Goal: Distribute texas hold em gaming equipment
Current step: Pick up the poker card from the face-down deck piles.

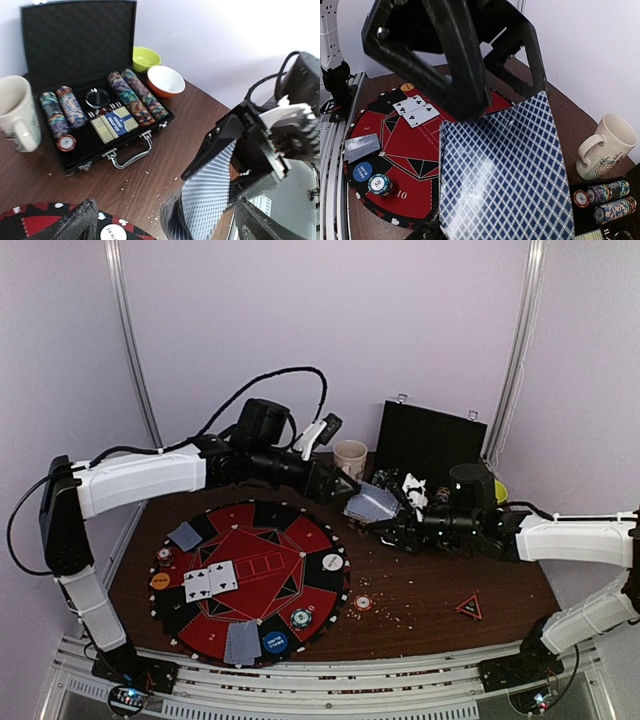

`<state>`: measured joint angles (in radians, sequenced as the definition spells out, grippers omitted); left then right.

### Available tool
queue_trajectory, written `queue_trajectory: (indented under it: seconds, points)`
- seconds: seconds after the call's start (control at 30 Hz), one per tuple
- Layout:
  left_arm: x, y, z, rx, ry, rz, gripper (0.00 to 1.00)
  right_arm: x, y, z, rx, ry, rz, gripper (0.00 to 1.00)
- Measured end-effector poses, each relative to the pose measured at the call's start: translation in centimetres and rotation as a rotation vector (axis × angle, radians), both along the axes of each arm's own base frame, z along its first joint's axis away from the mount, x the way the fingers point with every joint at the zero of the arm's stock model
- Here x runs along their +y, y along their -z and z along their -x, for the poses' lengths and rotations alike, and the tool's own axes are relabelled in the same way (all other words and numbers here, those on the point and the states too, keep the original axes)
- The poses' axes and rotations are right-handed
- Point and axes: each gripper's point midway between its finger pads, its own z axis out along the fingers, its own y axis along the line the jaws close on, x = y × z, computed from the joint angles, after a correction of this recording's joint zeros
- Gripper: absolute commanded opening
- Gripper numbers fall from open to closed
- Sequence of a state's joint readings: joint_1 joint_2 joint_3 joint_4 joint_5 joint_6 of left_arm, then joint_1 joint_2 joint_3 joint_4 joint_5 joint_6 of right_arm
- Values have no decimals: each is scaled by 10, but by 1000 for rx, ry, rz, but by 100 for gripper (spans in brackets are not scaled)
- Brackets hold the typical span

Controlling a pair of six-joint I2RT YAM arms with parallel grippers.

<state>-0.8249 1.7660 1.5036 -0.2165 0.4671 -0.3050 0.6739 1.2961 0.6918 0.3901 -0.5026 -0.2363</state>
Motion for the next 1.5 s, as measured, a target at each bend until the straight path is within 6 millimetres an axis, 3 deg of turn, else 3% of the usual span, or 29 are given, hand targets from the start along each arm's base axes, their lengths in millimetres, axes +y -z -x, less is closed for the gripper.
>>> queue_trajectory:
  seconds: [0.07,0.2,0.4,0.87,1.0,1.1,1.17,1.27,1.5]
  points:
    - [-13,14,0,21,26,-15,96,0,-1,0,-1,0,-1,48]
    - [-24,35,3,56,51,-61,83,1,-2,-1,-4,0,-3,48]
    - [-22,37,1,43,42,-91,73,0,-2,-1,-4,0,-3,48]
    - [-21,39,3,19,66,-106,89,0,1,0,8,0,7,48]
    - [-19,30,4,-3,72,-95,90,0,1,0,8,0,7,48]
    - [-13,13,4,-31,67,-73,80,0,1,0,8,0,7,48]
    - [-7,2,3,-45,58,-56,60,0,1,0,9,0,7,48]
    - [2,-12,0,-60,46,-32,43,0,1,0,8,0,7,48]
    - [1,-9,0,-42,71,-20,44,0,1,0,9,0,7,48]
